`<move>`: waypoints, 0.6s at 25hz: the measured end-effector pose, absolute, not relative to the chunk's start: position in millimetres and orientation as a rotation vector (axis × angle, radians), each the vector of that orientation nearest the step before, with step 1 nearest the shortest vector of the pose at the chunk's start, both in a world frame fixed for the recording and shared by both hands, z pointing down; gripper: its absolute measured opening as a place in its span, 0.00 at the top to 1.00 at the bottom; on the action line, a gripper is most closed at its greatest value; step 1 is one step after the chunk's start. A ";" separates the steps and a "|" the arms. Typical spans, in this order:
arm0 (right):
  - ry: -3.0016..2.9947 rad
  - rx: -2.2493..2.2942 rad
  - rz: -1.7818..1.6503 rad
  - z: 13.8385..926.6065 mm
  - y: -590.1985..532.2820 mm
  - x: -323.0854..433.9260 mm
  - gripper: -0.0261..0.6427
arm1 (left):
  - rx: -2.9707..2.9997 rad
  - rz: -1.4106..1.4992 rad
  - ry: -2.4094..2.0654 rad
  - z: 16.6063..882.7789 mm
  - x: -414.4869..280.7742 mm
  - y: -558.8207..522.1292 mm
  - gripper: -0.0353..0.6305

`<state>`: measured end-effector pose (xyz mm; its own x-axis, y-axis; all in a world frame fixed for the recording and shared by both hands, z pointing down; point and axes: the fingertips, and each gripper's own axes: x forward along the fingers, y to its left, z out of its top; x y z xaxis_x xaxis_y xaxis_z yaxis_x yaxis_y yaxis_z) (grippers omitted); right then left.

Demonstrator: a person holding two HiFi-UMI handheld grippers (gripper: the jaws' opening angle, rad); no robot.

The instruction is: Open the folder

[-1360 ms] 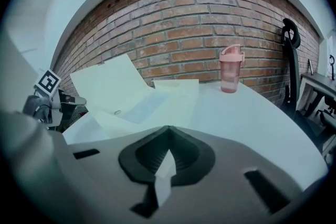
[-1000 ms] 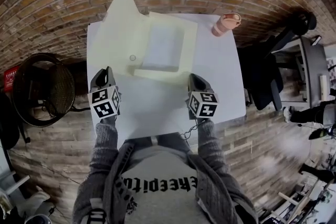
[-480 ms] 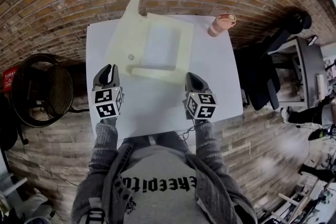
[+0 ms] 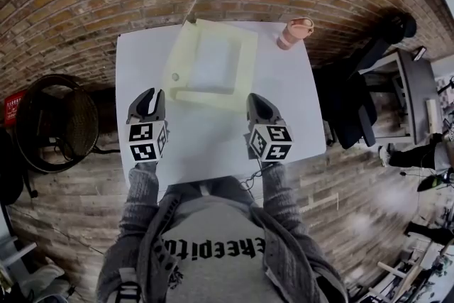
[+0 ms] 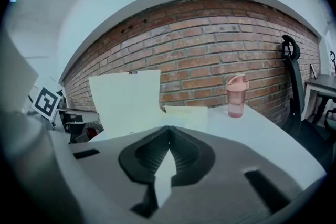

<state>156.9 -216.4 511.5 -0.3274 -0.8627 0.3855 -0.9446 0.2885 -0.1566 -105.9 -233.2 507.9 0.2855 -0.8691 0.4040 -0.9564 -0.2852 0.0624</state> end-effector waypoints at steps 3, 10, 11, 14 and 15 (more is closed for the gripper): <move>-2.347 1.675 0.520 504.9 -214.7 155.1 0.96 | 2.304 0.403 -1.633 501.9 -99.9 -228.3 0.84; -2.378 1.707 0.498 489.7 -208.0 153.5 0.96 | 2.391 0.279 -1.628 473.2 -96.9 -216.3 0.84; -2.382 1.712 0.493 487.5 -206.6 153.3 0.96 | 2.397 0.261 -1.633 468.3 -97.6 -215.4 0.86; -2.394 1.727 0.480 479.8 -202.1 153.4 0.96 | 2.411 0.212 -1.647 453.9 -99.6 -213.4 0.88; -2.398 1.734 0.476 477.0 -200.4 153.5 0.96 | 2.417 0.198 -1.649 449.4 -99.9 -212.7 0.89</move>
<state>153.5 -200.4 477.0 -0.3239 -0.8980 0.2977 -0.9436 0.2841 -0.1697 -99.9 -212.7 449.4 0.3652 -0.9030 0.2264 -0.9309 -0.3524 0.0960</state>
